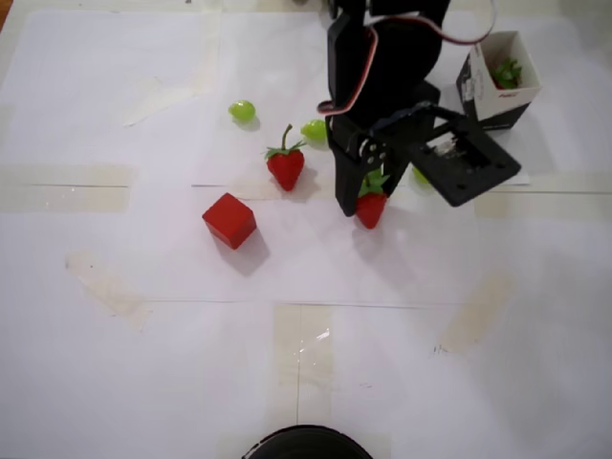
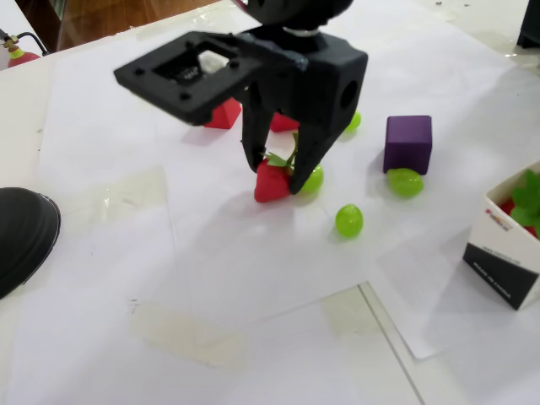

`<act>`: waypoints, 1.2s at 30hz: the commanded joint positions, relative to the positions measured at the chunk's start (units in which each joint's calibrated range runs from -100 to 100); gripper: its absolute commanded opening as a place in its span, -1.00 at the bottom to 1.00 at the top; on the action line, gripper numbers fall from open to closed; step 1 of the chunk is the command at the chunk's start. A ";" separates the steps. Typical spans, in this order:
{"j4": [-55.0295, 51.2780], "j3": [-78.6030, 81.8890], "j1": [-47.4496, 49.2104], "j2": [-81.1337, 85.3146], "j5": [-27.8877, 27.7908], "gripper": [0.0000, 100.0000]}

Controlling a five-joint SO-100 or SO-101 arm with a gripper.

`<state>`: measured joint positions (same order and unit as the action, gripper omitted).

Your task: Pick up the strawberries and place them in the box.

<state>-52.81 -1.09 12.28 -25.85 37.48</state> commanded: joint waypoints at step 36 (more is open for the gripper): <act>-24.97 14.63 -3.61 35.14 -1.22 -0.44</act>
<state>-79.21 6.52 9.21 0.23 36.21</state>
